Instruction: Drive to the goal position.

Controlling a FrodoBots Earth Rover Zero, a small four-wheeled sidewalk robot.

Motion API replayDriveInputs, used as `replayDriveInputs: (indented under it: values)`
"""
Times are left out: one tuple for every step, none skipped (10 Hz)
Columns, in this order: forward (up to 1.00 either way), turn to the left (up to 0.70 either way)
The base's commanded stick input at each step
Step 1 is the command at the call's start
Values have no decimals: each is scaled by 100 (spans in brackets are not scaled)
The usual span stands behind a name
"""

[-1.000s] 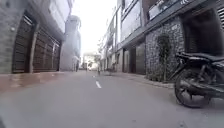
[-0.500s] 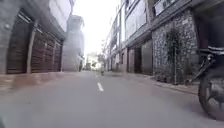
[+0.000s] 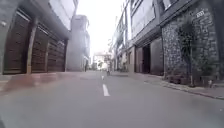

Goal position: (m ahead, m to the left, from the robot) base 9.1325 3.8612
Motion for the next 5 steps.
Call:
replayDriveInputs:
  values:
    - [100,0]
    - [100,0]
    - [100,0]
    - [100,0]
    - [100,0]
